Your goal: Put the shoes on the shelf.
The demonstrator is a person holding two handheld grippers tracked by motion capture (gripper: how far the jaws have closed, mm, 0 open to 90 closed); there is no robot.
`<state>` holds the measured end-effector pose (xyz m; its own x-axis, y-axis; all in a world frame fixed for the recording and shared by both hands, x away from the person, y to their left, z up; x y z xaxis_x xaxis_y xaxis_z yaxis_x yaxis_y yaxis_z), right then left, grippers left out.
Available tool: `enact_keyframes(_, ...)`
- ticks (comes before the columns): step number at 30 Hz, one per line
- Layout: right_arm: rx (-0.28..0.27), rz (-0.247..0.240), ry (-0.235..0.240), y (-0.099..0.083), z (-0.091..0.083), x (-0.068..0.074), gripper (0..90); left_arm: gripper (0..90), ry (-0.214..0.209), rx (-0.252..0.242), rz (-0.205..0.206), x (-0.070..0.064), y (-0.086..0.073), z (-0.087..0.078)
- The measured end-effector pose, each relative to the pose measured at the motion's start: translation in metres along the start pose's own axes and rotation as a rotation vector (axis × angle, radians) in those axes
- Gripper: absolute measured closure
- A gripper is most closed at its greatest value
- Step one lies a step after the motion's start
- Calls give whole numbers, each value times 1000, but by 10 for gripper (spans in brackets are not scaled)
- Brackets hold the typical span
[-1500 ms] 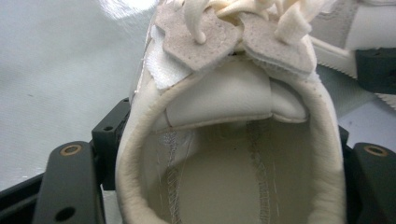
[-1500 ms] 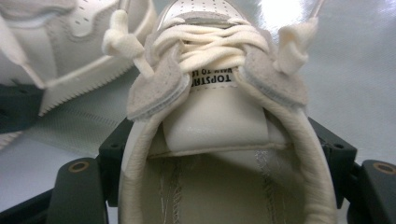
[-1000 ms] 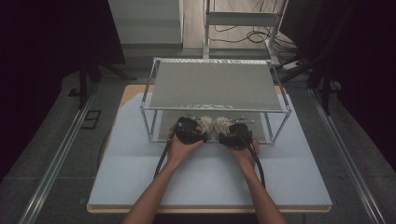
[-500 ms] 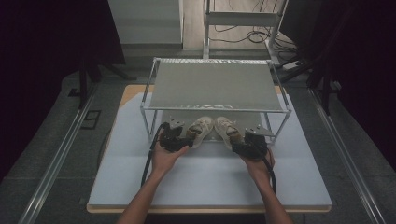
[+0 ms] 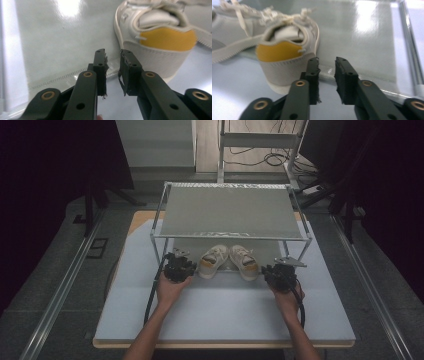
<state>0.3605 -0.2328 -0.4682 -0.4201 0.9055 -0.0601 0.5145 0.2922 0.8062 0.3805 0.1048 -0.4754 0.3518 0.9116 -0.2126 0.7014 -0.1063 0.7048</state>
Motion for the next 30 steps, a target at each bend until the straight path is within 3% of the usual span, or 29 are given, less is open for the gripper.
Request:
enact_keyframes(5, 39, -8, 21, -2, 13, 5, 804, 770, -24, 17, -7, -2, -3, 9)
enact_keyframes(7, 35, -13, 4, -2, 15, 9, 819, 786, -26, 15, -7, -3, -3, 9)
enact_keyframes(10, 34, -7, 21, -1, 15, 11, 833, 788, -38, 23, 3, -5, -3, 10)
enact_keyframes(16, 23, -22, 65, 1, 17, 26, 839, 789, -63, 21, -15, -18, -1, 14)
enact_keyframes(24, 15, -34, 105, 4, 22, 39, 845, 794, -86, 26, 11, -34, 2, 22)
enact_keyframes(30, 16, -34, 103, 4, 22, 39, 819, 757, -85, 22, 0, -30, 1, 23)
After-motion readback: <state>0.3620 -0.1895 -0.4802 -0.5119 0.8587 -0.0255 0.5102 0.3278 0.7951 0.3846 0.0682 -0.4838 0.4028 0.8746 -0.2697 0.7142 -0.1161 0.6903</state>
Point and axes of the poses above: each handheld gripper's, and its own axes: z roughly forward along the jaws, y roughly out of its top, x roughly to its left, the point moved 1 cm from there along z, roughly forward along the jaws, and after that the axes turned 9 degrees about -z, right-handed, at the moved point
